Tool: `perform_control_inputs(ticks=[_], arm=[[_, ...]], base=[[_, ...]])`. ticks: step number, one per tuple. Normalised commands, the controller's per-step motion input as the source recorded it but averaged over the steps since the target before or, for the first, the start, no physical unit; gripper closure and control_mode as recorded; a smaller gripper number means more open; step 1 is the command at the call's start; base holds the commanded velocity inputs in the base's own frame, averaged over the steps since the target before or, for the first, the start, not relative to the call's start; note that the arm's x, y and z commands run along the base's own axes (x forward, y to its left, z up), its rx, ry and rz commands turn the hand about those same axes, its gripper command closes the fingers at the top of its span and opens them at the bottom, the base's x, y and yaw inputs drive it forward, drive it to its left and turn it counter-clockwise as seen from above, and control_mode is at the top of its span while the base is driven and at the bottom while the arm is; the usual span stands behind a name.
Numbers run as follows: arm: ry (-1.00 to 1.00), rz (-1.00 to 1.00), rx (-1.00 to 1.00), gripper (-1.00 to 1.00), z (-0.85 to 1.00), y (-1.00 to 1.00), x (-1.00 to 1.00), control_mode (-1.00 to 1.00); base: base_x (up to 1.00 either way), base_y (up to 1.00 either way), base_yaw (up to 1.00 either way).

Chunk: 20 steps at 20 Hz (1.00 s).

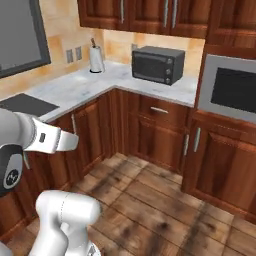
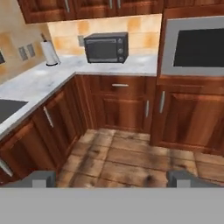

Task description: Pick the mug and saucepan and place them in the sink. Then turn on the water.

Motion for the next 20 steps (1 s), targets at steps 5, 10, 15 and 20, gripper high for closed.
perform_control_inputs(ticks=[5, 10, 15, 20], arm=[[0.00, 0.00, 0.00, -1.00, 0.00, 0.00, 0.00, 1.00], [0.00, 0.00, 0.00, -1.00, 0.00, 0.00, 0.00, 1.00], [0.00, 0.00, 0.00, -1.00, 0.00, 0.00, 0.00, 1.00], [0.00, 0.00, 0.00, -1.00, 0.00, 0.00, 0.00, 1.00]], base=[[0.00, -0.22, -0.89], [0.00, -0.41, -0.88], [0.00, -0.56, -0.86], [0.00, -0.63, -0.84]])
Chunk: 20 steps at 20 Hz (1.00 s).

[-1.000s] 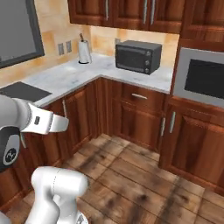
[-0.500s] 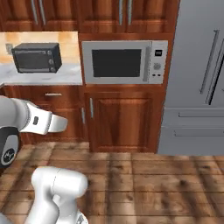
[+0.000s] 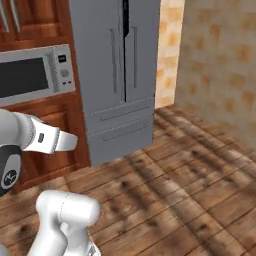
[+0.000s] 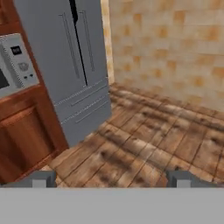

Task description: Pick the mug and saucepan and place them in the sink. Then turn on the water.

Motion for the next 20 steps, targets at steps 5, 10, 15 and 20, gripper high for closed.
perform_control_inputs(ticks=[5, 10, 15, 20], arm=[[0.00, 0.00, 0.00, -1.00, 0.00, 0.00, 0.00, 1.00], [0.00, 0.00, 0.00, -1.00, 0.00, 0.00, 0.00, 1.00], [0.00, 0.00, 0.00, -1.00, 0.00, 0.00, 0.00, 1.00], [0.00, 0.00, 0.00, -1.00, 0.00, 0.00, 0.00, 1.00]], base=[[0.00, -0.66, -0.81], [0.00, -0.68, -0.80], [-0.06, -0.40, -0.63], [-0.07, -0.46, -0.19]])
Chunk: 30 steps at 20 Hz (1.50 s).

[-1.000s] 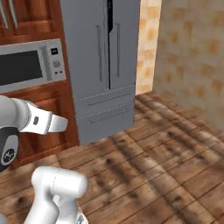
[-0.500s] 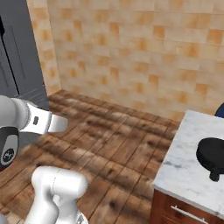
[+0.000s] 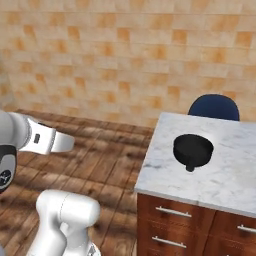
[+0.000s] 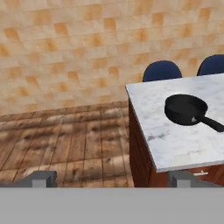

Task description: Pick the mug and saucepan and place them in the sink. Then turn on the water.

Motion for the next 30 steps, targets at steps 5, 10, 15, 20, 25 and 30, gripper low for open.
perform_control_inputs(ticks=[5, 10, 15, 20, 25, 30], arm=[[0.00, 0.00, 0.00, -1.00, 0.00, 0.00, 0.00, 1.00], [0.00, 0.00, 0.00, -1.00, 0.00, 0.00, 0.00, 1.00], [0.00, 0.00, 0.00, -1.00, 0.00, 0.00, 0.00, 1.00], [0.00, 0.00, 0.00, -1.00, 0.00, 0.00, 0.00, 1.00], [0.00, 0.00, 0.00, -1.00, 0.00, 0.00, 0.00, 1.00], [0.00, 0.00, 0.00, -1.00, 0.00, 0.00, 0.00, 1.00]], base=[[-0.01, -0.85, -0.06], [-0.01, -0.67, -0.01], [0.00, -0.39, 0.00], [0.00, -0.19, -0.03], [0.19, -0.36, 0.00], [0.31, -0.44, 0.00]])
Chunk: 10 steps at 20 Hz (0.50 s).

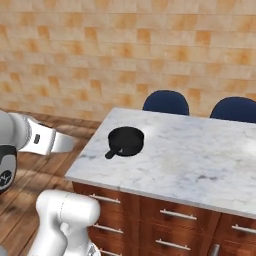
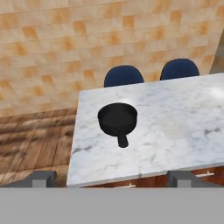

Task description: Pick the mug and saucepan and place them in the sink. Then turn on the water.

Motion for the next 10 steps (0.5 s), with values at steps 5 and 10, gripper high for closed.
perform_control_inputs(ticks=[5, 10], arm=[[0.00, 0.00, 0.00, -1.00, 0.00, 0.00, 0.00, 1.00], [0.00, 0.00, 0.00, -1.00, 0.00, 0.00, 0.00, 1.00]], base=[[0.45, -0.25, 0.00], [0.59, -0.02, 0.00]])
